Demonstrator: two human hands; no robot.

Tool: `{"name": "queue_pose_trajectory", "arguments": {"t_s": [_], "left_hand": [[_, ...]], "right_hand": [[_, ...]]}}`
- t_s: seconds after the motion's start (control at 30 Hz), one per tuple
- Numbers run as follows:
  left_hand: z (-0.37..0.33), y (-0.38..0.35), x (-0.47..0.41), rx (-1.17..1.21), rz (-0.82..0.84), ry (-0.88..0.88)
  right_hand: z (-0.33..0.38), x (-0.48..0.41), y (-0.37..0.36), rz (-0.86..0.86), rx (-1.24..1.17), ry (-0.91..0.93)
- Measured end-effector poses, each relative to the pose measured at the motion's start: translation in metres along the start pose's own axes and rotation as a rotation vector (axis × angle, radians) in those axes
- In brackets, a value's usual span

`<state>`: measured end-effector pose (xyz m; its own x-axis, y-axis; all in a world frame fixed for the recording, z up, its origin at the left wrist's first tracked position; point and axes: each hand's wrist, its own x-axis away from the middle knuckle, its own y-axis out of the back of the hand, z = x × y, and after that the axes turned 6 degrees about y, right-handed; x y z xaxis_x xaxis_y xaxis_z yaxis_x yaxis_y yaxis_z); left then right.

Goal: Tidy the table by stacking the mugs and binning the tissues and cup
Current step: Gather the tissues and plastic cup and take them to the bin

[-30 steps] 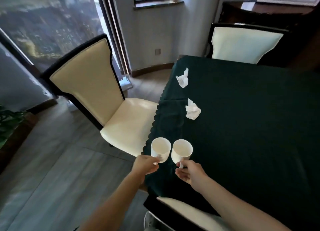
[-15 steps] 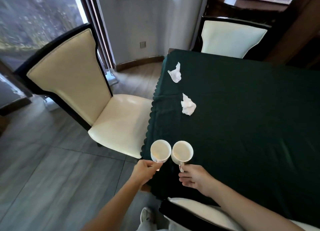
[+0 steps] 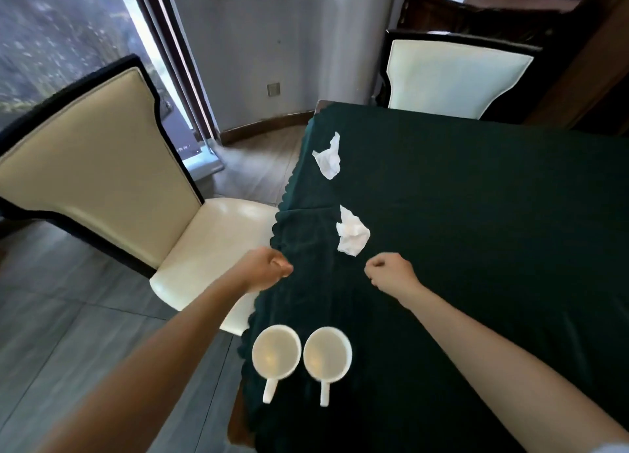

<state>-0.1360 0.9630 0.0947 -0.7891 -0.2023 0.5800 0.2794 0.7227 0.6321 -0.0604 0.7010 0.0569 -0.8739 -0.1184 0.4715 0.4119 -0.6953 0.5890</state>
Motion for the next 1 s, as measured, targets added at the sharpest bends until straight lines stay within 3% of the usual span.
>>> {"name": "queue_pose_trajectory", "arguments": {"t_s": [0.2, 0.43, 0.57, 0.7, 0.77, 0.87, 1.0], "left_hand": [[-0.070, -0.024, -0.082, 0.097, -0.005, -0.009], [-0.080, -0.055, -0.146, 0.107, -0.025, 0.036], [-0.077, -0.068, -0.169, 0.355, -0.039, 0.114], [-0.081, -0.082, -0.175, 0.875, 0.073, 0.152], [-0.081, -0.091, -0.180, 1.013, 0.084, 0.129], [-0.072, -0.102, -0.190, 1.065, 0.044, 0.150], [-0.059, -0.108, -0.194, 1.077, 0.004, 0.171]], "right_hand": [[0.015, -0.094, 0.004, -0.058, 0.024, -0.016], [0.013, -0.160, -0.007, -0.036, 0.012, 0.006], [0.011, -0.182, -0.004, -0.037, -0.118, 0.096], [0.013, -0.186, -0.001, 0.040, -0.462, 0.093], [0.015, -0.189, -0.001, 0.113, -0.533, 0.100], [0.024, -0.205, 0.003, 0.154, -0.516, 0.127], [0.051, -0.249, 0.012, 0.024, -0.268, 0.227]]}}
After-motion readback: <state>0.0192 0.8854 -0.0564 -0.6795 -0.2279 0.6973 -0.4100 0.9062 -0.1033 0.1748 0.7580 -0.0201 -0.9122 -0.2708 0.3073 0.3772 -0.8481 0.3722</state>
